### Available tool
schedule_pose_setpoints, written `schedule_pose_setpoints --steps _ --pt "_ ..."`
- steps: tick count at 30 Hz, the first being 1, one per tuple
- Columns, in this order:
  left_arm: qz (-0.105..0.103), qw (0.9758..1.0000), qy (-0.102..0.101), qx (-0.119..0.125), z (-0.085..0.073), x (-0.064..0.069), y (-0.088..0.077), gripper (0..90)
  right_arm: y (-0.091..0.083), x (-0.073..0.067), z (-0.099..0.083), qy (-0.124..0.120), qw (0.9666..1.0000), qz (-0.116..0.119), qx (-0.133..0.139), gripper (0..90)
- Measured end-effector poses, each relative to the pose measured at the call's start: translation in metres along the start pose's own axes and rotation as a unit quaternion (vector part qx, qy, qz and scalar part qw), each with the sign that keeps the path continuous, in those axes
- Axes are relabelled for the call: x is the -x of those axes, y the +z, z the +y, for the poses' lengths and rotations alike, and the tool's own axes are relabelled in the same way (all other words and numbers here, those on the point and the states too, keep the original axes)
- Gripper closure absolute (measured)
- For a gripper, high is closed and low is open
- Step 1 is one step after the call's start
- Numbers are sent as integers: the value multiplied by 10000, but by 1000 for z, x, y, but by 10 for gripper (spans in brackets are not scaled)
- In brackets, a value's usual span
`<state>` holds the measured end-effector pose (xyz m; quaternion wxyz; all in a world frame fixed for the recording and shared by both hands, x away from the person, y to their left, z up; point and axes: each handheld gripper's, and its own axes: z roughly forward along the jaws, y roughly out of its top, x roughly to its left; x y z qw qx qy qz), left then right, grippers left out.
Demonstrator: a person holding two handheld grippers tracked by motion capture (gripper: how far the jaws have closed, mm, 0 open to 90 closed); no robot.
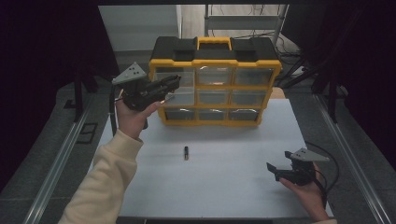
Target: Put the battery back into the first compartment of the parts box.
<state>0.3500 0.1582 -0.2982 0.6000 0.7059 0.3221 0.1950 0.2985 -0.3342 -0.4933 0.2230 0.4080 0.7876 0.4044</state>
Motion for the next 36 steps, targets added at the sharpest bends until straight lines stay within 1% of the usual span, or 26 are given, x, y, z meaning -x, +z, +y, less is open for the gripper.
schedule_pose_setpoints --steps 6,9,14,23,26,30,31,32,33,34,35,36 --pt "84 10000 -29 -19 7 -4 6 774 0 0 0 2 10000 3 -1 119" --pt "165 9999 -13 -49 10 -5 9 774 0 0 0 1 10000 4 -2 119" --pt "285 9996 -52 -78 14 -9 14 774 0 -1 0 3 10000 14 -9 120" --pt "480 9987 -54 -182 17 -13 26 773 0 0 0 7 10000 15 -11 120" --pt "503 9985 -65 -191 16 -14 27 772 0 0 0 6 10000 7 -19 120" --pt "541 9983 -33 -227 14 -15 30 768 0 0 0 4 10000 18 -17 120" --pt "537 9984 -21 -201 14 -15 31 761 0 0 0 1 10000 18 -18 120" --pt "540 9984 4 -140 13 -14 31 727 0 0 0 -1 10000 19 -18 120" --pt "550 9984 50 -92 13 -14 31 658 0 0 0 -1 10000 19 -20 120" --pt "566 9983 74 -78 14 -13 32 568 0 0 0 0 10000 19 -20 120" --pt "575 9983 100 -80 14 -12 32 497 0 0 0 1 10000 18 -20 120" --pt "573 9982 121 -87 14 -11 31 452 0 0 0 4 10000 18 -22 120"
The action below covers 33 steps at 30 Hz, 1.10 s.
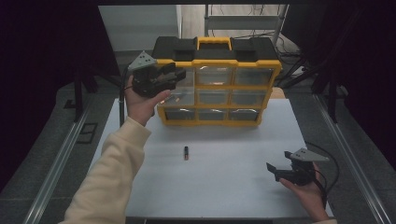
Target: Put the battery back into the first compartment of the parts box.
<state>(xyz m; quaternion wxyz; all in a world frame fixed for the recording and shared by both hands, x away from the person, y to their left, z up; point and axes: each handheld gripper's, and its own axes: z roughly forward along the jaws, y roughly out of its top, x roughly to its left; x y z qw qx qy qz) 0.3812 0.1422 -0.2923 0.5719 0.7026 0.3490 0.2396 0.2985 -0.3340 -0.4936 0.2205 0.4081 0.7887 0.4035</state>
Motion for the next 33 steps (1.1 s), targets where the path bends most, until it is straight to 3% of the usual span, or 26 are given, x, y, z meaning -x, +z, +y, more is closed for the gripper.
schedule_pose_setpoints --steps 3,10,17,21,33 --pt "-92 9999 23 34 0 2 -3 358 0 0 0 3 10000 -8 -7 120" --pt "-425 9990 -79 143 -5 4 -18 293 0 0 0 -5 10000 -10 0 119" --pt "-733 9971 -87 190 -13 7 -37 291 0 0 0 4 10000 -14 4 120" --pt "-1049 9939 -192 270 -19 7 -44 302 0 0 0 -7 10000 -21 -5 120" --pt "-1273 9918 -135 -15 -41 15 -55 307 0 0 0 -12 10000 -19 -13 119"
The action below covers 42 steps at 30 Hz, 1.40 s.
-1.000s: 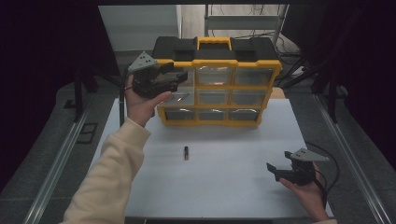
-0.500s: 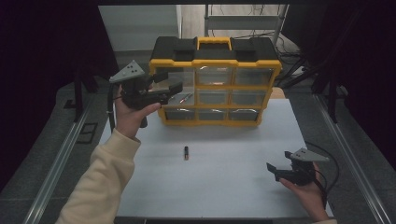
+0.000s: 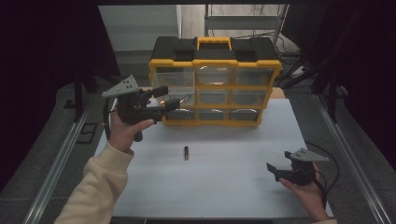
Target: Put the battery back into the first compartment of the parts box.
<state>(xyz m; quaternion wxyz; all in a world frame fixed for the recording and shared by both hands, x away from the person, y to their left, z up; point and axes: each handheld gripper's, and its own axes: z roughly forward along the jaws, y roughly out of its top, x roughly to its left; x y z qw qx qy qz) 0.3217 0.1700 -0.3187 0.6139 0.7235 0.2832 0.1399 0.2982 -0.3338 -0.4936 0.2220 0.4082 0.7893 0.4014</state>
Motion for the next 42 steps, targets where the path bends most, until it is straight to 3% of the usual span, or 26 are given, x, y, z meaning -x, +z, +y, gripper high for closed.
schedule_pose_setpoints --steps 6,16,22,27,34,42 --pt "93 9999 -27 -141 -16 3 -2 308 0 0 0 -5 10000 3 -2 120" --pt "44 9992 -252 -322 -46 2 -1 310 0 0 0 5 10000 -1 17 119" --pt "67 9979 -415 -493 -57 0 -1 309 0 0 0 12 10000 -2 9 119" --pt "105 9972 -399 -621 -64 1 1 306 0 0 0 10 10000 8 6 119" --pt "211 9951 -399 -883 -73 0 4 302 -2 0 0 -3 10000 -11 47 119" --pt "289 9907 -415 -1262 -91 -2 15 299 -1 0 0 -15 10000 15 46 119"
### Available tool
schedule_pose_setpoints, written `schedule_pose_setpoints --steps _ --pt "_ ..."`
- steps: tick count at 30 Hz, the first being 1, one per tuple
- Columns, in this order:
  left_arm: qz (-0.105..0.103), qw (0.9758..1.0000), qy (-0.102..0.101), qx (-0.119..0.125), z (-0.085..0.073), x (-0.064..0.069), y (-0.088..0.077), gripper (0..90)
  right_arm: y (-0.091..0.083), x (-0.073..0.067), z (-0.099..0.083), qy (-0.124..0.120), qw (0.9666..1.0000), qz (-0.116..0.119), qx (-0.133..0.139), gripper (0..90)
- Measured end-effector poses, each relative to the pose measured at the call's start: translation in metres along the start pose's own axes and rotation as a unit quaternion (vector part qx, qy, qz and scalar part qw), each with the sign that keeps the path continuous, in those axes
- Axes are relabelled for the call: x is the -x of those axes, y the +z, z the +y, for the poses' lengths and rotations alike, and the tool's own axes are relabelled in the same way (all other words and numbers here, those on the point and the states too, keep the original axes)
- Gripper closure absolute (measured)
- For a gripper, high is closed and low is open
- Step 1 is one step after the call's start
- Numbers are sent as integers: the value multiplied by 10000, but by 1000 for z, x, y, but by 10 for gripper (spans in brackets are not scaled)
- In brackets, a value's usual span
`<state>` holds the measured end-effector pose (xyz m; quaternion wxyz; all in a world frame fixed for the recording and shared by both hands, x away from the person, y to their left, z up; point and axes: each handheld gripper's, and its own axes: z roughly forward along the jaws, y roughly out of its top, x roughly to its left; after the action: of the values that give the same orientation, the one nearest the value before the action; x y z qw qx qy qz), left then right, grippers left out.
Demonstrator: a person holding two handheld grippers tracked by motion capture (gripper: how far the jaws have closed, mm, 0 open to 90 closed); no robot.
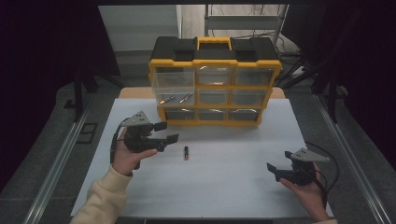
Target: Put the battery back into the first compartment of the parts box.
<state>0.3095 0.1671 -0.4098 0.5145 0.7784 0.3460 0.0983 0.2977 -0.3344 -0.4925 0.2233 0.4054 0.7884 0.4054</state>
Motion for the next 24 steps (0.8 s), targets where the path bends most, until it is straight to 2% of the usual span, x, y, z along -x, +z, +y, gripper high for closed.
schedule_pose_setpoints --steps 9,24 --pt "189 9992 49 -360 -10 -3 16 291 2 0 -1 -7 10000 5 -46 119" --pt "246 9968 29 -758 -21 -6 37 288 3 0 -1 -8 10000 1 -65 119"
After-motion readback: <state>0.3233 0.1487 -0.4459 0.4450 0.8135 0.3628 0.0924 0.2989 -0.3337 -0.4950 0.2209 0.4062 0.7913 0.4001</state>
